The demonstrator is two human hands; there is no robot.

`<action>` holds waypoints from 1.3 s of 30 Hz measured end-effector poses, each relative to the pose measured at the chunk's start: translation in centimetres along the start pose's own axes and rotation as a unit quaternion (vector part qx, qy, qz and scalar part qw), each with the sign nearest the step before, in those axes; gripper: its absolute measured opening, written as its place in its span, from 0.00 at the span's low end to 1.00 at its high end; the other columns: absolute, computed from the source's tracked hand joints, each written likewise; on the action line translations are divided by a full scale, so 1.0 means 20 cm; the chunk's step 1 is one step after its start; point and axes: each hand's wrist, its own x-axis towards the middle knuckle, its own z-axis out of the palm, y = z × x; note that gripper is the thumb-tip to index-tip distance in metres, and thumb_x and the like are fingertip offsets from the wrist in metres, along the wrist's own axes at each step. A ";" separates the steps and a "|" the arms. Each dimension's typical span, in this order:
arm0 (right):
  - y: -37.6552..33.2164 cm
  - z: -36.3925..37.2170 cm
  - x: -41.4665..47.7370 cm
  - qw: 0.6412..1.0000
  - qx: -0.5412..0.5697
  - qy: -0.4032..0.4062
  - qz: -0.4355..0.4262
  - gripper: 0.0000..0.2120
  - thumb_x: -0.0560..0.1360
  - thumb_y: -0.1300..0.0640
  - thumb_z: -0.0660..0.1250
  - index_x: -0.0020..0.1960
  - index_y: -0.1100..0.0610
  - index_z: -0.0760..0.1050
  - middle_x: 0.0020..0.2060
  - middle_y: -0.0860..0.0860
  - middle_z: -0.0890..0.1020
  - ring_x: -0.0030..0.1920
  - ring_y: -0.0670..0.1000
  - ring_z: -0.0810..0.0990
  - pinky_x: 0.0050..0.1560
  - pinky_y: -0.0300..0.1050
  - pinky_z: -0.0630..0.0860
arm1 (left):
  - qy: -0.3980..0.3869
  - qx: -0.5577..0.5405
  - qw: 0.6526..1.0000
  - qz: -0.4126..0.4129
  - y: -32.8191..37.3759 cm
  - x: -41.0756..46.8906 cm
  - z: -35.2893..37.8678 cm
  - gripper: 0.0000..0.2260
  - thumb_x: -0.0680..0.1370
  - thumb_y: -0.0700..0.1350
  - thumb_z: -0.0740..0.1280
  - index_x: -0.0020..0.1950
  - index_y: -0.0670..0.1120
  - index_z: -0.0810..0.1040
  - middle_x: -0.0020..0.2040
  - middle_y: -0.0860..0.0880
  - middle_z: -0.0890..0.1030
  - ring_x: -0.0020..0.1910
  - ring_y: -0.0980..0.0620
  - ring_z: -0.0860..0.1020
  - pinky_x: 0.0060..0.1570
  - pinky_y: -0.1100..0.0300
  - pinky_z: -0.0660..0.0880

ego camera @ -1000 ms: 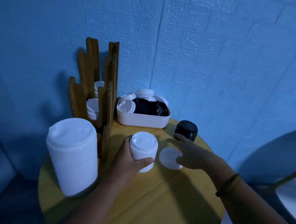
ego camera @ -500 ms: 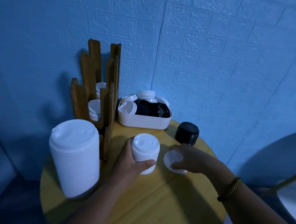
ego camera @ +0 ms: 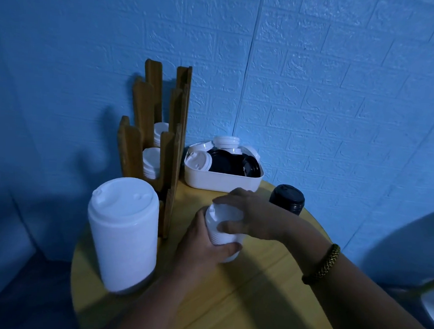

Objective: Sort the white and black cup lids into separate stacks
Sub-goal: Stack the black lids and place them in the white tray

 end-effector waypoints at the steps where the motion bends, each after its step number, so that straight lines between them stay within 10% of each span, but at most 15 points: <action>1: 0.01 0.00 0.00 1.000 0.002 -0.002 0.001 0.29 0.74 0.37 0.69 0.72 0.39 0.68 0.66 0.47 0.69 0.65 0.50 0.67 0.65 0.51 0.69 | -0.003 0.001 1.000 -0.004 0.00 0.00 0.00 0.46 0.65 0.60 0.81 0.74 0.67 0.54 0.64 0.64 0.68 0.64 0.59 0.70 0.59 0.57 0.75; 9: -0.01 0.15 0.00 0.987 -0.077 0.139 0.010 0.30 0.73 0.31 0.63 0.72 0.42 0.68 0.56 0.48 0.71 0.58 0.51 0.69 0.57 0.47 0.71 | -0.012 0.013 1.000 -0.019 0.02 0.03 -0.01 0.50 0.67 0.58 0.82 0.79 0.57 0.54 0.65 0.60 0.67 0.67 0.56 0.68 0.64 0.55 0.74; 15: 0.04 -0.02 0.10 0.983 0.176 0.044 -0.006 0.21 0.81 0.42 0.60 0.66 0.54 0.75 0.55 0.49 0.78 0.55 0.47 0.77 0.53 0.34 0.72 | 0.000 -0.027 1.000 -0.008 -0.02 0.03 -0.02 0.41 0.62 0.61 0.79 0.69 0.69 0.60 0.63 0.68 0.72 0.62 0.65 0.72 0.54 0.66 0.71; 21: 0.19 -0.03 0.58 0.971 0.176 0.155 0.050 0.18 0.80 0.36 0.55 0.47 0.46 0.77 0.43 0.52 0.80 0.50 0.57 0.77 0.53 0.51 0.72 | 0.013 -0.034 0.999 -0.005 -0.05 0.04 -0.01 0.39 0.66 0.54 0.81 0.66 0.71 0.60 0.62 0.72 0.69 0.63 0.72 0.68 0.51 0.76 0.67; 27: 0.20 -0.02 0.85 0.988 0.112 0.063 0.089 0.43 0.63 0.18 0.42 0.61 0.42 0.76 0.60 0.49 0.79 0.66 0.63 0.71 0.67 0.66 0.67 | 0.004 -0.043 0.999 -0.017 -0.04 0.04 -0.02 0.41 0.66 0.58 0.80 0.68 0.72 0.56 0.64 0.72 0.68 0.60 0.78 0.65 0.54 0.72 0.66; 33: 0.17 -0.01 0.85 0.958 0.235 0.162 0.026 0.16 0.80 0.45 0.65 0.39 0.54 0.76 0.34 0.51 0.76 0.36 0.48 0.74 0.40 0.43 0.70 | 0.012 -0.032 0.999 -0.014 -0.03 0.03 -0.03 0.41 0.65 0.59 0.79 0.65 0.78 0.54 0.63 0.73 0.67 0.61 0.79 0.64 0.56 0.70 0.68; 39: 0.18 -0.06 0.72 0.848 0.460 0.260 0.028 0.05 0.76 0.64 0.70 0.43 0.56 0.77 0.40 0.52 0.79 0.41 0.49 0.78 0.39 0.41 0.79 | 0.008 -0.041 0.999 -0.018 -0.02 0.03 -0.02 0.41 0.66 0.58 0.80 0.67 0.74 0.56 0.62 0.72 0.68 0.61 0.73 0.68 0.53 0.70 0.70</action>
